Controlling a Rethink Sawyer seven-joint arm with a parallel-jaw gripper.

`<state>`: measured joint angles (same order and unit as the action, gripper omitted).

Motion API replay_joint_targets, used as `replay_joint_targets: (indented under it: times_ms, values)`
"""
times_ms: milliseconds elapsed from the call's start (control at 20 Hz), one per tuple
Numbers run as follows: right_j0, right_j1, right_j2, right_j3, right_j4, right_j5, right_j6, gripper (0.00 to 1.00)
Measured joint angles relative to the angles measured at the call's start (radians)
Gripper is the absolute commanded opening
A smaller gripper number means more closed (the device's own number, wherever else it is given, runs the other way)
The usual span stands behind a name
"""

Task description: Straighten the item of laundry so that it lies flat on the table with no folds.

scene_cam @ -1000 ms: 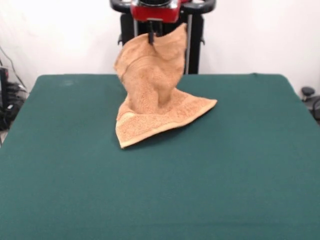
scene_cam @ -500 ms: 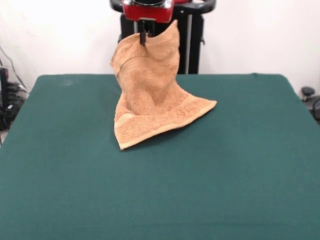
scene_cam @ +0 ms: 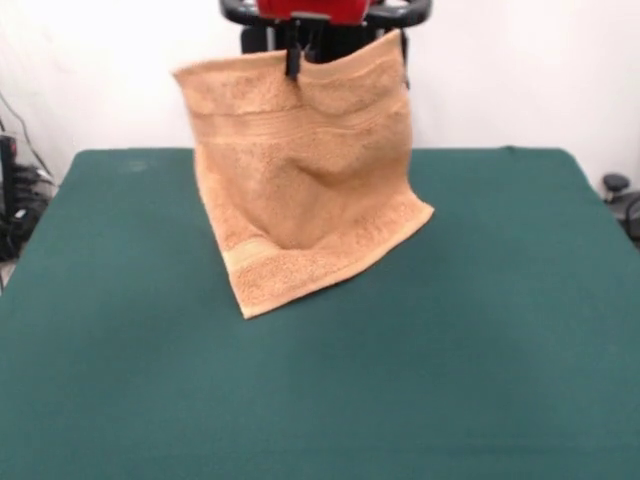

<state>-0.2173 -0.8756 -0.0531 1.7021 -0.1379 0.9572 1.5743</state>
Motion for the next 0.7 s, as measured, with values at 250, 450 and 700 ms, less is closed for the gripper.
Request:
replay_joint_targets:
  times_ms: [250, 450, 700]
  values:
    - [0.03, 0.003, 0.0, -0.119, -0.002, 0.108, 0.0, 0.0]
    - [0.051, 0.003, 0.0, -0.212, -0.003, 0.137, 0.0, 0.0]
    - [0.067, 0.02, 0.0, -0.318, -0.006, 0.134, 0.0, 0.0]
